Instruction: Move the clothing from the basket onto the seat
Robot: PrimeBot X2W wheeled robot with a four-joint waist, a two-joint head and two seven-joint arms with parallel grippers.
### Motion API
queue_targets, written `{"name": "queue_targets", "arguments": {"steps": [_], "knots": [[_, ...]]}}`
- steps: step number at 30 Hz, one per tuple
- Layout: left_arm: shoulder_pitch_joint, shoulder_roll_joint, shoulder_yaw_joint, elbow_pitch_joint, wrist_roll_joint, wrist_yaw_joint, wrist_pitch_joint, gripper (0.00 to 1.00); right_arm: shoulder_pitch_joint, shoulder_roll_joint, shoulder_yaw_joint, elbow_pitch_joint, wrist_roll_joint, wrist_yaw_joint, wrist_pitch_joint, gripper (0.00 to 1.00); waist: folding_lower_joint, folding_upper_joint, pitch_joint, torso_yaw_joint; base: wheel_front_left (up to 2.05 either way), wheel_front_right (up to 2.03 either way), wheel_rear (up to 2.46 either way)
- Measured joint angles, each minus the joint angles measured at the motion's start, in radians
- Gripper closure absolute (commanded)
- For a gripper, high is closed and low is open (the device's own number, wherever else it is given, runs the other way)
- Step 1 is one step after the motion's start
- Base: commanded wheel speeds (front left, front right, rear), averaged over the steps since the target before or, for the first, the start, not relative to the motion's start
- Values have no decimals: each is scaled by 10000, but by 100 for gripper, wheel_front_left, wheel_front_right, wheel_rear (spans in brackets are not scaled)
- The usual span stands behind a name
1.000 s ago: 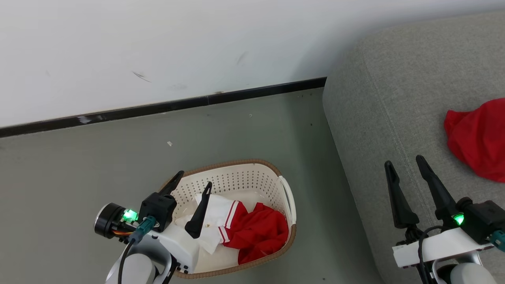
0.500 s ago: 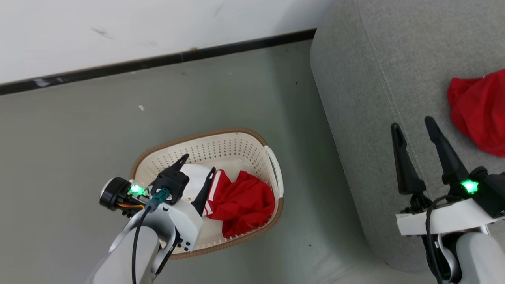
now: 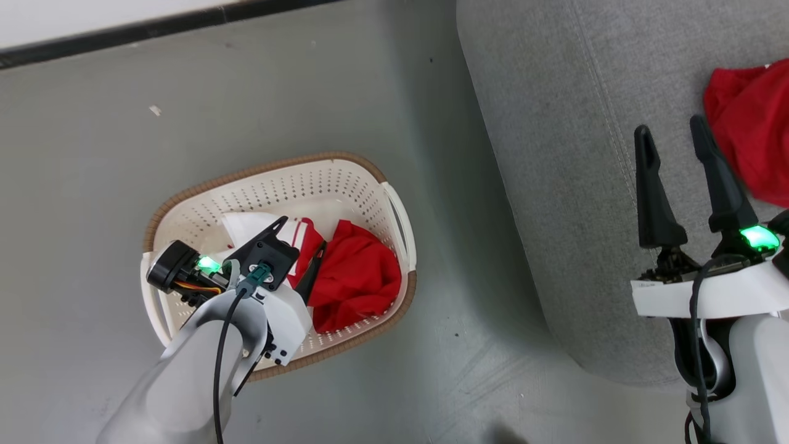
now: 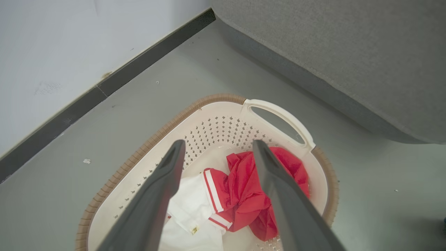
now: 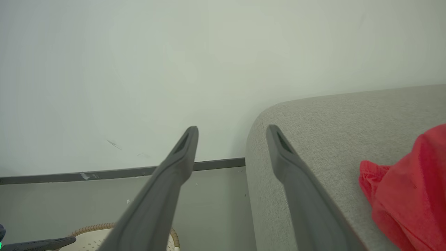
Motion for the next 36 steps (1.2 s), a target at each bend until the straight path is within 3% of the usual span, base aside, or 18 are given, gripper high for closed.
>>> {"name": "queue_targets", "arguments": {"steps": [17,36], "knots": [[-1167,405,-1208,1521,1417,-439,0,0,-1339,2,153,4,688,0,-2,0,0,0,1780,-884,0,0,0],[-2172,926,-1939,2715,2230,-713,176,0,-2304,4,328,21,1304,0,-2,0,0,0,3177,-1734,0,0,0]]}}
